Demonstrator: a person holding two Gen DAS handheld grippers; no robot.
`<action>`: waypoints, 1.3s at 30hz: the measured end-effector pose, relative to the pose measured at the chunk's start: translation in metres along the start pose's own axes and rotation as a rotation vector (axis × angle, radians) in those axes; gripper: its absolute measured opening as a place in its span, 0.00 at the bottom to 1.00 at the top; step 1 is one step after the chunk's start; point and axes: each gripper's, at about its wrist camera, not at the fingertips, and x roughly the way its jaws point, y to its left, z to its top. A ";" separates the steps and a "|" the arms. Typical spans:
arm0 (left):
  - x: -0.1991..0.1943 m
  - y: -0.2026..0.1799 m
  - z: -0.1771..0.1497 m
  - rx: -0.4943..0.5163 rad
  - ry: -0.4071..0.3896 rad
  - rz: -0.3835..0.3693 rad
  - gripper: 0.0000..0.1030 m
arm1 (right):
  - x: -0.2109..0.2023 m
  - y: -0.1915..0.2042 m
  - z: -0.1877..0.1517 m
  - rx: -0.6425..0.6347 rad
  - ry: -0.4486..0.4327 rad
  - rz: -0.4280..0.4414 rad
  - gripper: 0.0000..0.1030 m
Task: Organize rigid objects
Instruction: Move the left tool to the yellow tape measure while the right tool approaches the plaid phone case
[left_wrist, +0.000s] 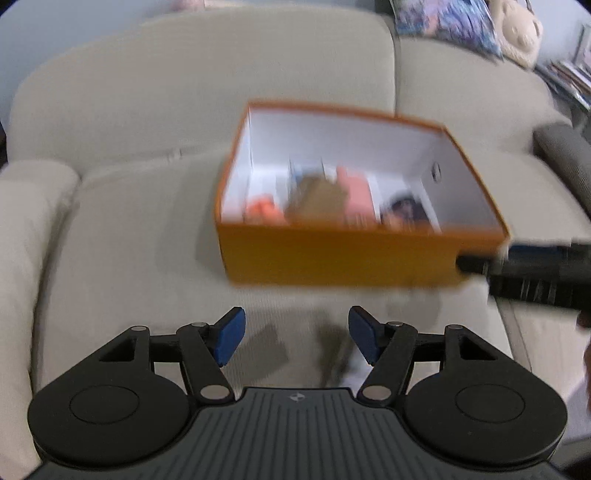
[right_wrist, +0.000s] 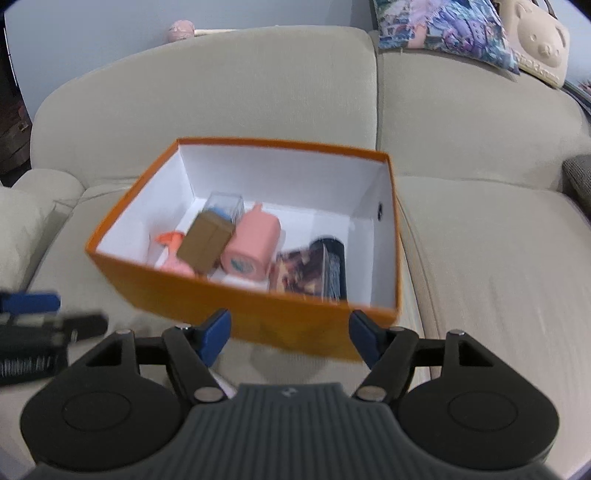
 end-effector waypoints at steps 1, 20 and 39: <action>0.002 0.000 -0.012 0.005 0.026 -0.011 0.73 | -0.002 -0.002 -0.005 0.012 0.005 0.003 0.70; 0.063 -0.001 -0.086 -0.195 0.234 -0.047 0.75 | -0.005 0.003 -0.028 0.031 0.037 0.044 0.74; 0.067 0.039 -0.094 -0.294 0.255 0.091 0.79 | 0.049 0.033 -0.046 0.217 0.227 0.160 0.75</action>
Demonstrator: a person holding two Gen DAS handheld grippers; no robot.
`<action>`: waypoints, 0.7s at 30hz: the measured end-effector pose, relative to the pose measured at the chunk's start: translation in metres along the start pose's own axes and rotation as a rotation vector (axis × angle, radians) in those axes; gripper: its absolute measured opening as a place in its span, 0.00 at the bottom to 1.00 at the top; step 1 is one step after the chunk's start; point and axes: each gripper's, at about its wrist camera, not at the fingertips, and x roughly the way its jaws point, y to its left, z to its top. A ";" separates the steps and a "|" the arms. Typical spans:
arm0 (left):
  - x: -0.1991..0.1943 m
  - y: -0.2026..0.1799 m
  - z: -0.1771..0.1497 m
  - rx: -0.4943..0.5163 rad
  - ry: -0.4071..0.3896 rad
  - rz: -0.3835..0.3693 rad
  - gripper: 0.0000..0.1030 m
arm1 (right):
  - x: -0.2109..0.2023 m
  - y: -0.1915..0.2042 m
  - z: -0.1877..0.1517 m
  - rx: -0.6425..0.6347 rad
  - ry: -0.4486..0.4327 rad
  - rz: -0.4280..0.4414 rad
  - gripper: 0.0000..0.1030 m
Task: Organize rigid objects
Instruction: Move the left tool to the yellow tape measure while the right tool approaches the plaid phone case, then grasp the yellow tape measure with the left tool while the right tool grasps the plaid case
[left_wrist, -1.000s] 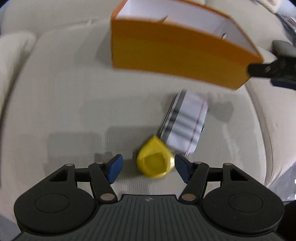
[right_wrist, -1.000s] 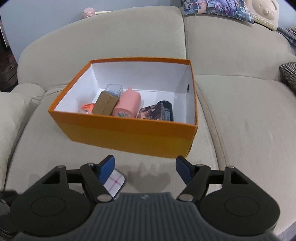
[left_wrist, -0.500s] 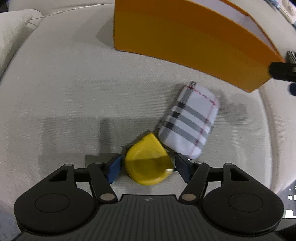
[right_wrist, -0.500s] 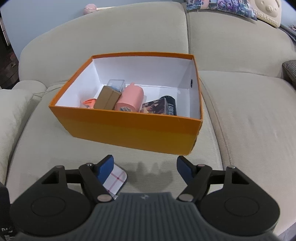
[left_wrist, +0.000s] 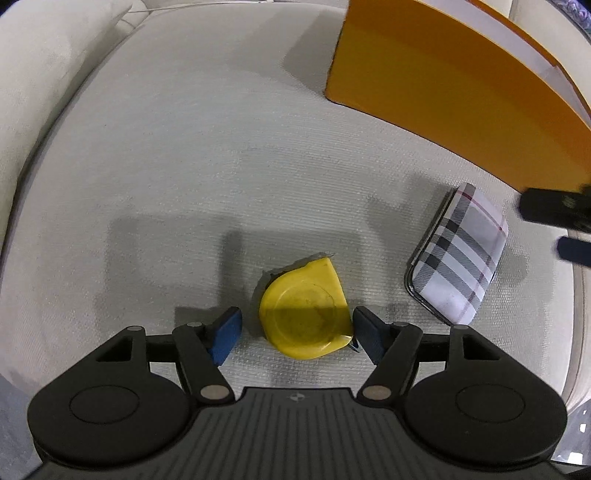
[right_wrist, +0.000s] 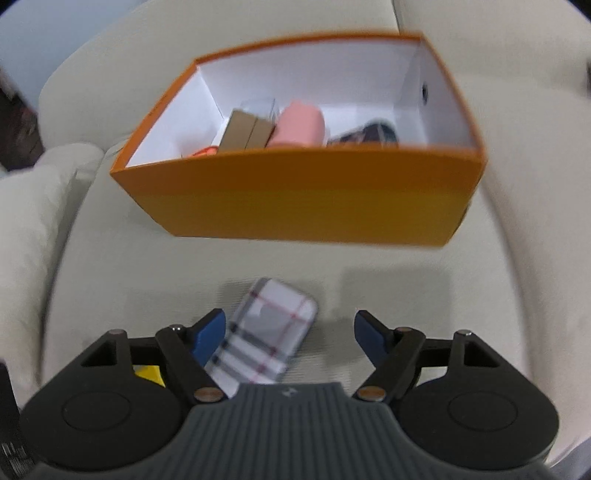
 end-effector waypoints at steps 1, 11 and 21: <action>0.000 -0.001 -0.002 0.005 -0.004 0.000 0.79 | 0.007 0.001 -0.001 0.038 0.014 0.009 0.75; -0.002 0.000 -0.016 0.066 -0.033 -0.021 0.79 | 0.061 0.038 -0.016 0.012 0.104 -0.127 0.75; 0.004 -0.033 -0.022 0.346 -0.111 -0.029 0.80 | 0.050 0.029 -0.023 -0.110 0.112 -0.162 0.70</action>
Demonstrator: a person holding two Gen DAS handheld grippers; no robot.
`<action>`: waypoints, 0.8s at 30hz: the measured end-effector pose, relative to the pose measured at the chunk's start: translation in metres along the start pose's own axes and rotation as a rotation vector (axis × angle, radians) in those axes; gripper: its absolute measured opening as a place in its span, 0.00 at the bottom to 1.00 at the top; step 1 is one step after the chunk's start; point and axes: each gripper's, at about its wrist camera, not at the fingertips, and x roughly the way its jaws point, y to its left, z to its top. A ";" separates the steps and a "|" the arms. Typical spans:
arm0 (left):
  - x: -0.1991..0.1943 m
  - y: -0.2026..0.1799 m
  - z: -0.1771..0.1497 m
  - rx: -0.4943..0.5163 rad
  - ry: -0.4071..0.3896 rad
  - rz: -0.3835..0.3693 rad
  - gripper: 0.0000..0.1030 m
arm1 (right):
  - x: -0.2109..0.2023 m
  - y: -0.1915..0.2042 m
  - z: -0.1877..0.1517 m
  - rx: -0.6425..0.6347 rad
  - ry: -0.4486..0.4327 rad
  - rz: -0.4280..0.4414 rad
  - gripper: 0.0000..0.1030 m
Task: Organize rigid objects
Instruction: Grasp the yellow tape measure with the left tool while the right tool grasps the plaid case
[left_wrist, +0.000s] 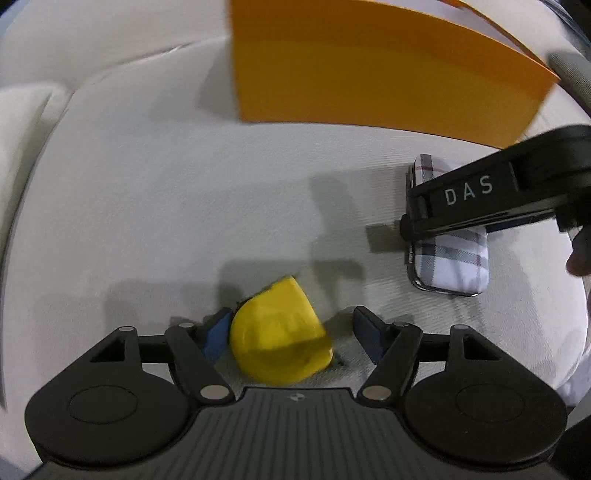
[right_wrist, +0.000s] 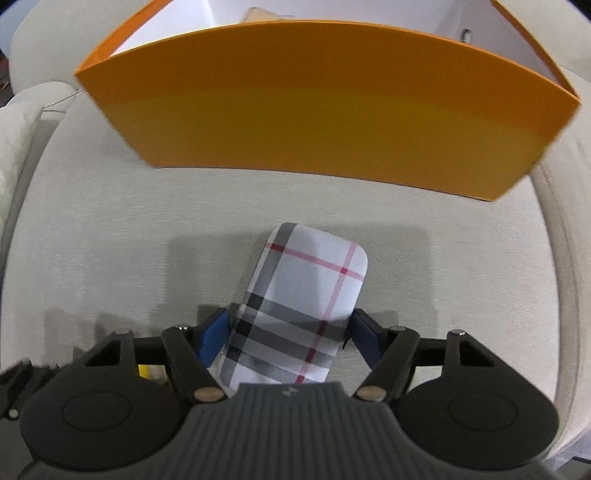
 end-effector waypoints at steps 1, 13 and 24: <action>0.001 -0.003 0.001 0.007 -0.002 -0.003 0.80 | -0.001 -0.004 0.000 0.008 0.001 -0.007 0.70; -0.008 0.035 -0.005 -0.238 0.090 -0.026 0.79 | -0.001 -0.022 -0.001 0.039 0.022 0.047 0.71; -0.004 0.013 -0.007 -0.157 0.066 0.013 0.78 | 0.002 -0.012 -0.005 -0.058 0.005 -0.011 0.73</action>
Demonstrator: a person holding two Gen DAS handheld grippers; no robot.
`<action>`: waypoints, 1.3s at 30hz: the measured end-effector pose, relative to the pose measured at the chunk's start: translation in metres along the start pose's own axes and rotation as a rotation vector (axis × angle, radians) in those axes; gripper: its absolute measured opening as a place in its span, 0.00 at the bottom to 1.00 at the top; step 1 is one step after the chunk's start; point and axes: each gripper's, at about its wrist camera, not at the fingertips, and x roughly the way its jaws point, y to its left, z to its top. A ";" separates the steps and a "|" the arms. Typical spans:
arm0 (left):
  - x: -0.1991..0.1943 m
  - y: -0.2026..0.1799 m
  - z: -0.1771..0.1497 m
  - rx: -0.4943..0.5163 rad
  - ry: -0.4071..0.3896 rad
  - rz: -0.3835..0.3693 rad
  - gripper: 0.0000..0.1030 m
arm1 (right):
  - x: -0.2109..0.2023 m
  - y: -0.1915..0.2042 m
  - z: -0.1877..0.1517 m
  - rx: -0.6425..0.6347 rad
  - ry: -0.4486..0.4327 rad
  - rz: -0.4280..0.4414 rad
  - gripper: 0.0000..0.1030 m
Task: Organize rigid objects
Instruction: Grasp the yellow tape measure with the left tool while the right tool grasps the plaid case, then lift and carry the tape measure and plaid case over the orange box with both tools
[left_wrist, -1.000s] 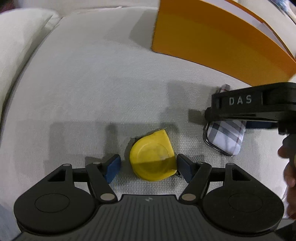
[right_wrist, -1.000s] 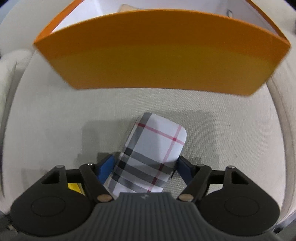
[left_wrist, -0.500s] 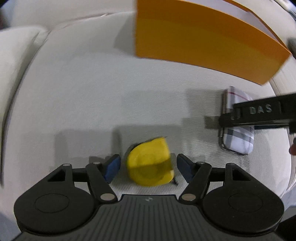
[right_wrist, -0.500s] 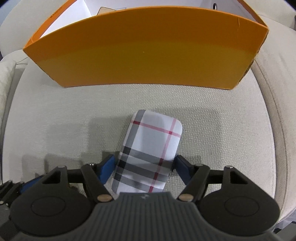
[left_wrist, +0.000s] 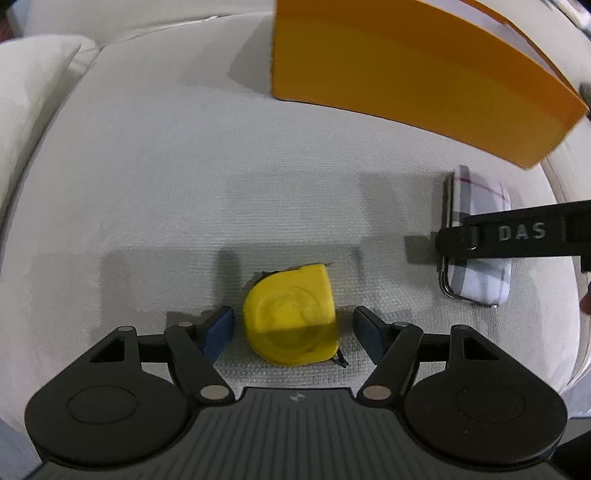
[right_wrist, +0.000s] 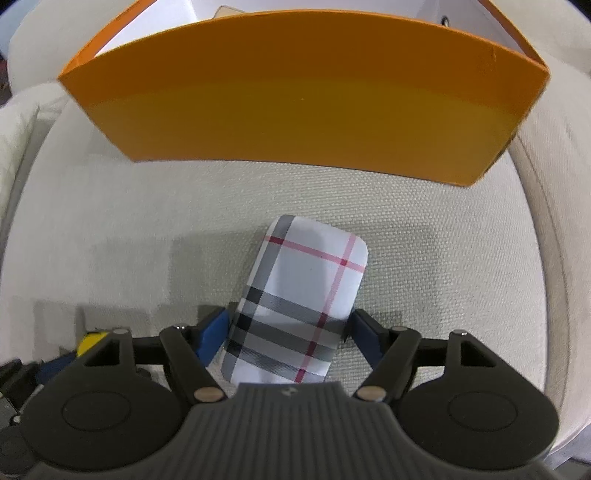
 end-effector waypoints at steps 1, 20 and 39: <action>-0.002 -0.004 0.000 0.008 -0.001 -0.003 0.78 | 0.000 0.002 -0.001 -0.015 -0.003 -0.011 0.74; 0.000 -0.007 0.006 -0.027 0.034 0.011 0.56 | -0.002 0.000 -0.003 0.022 -0.001 -0.014 0.79; -0.016 -0.002 0.008 -0.030 -0.001 -0.024 0.55 | -0.023 -0.028 -0.004 0.069 -0.052 0.082 0.45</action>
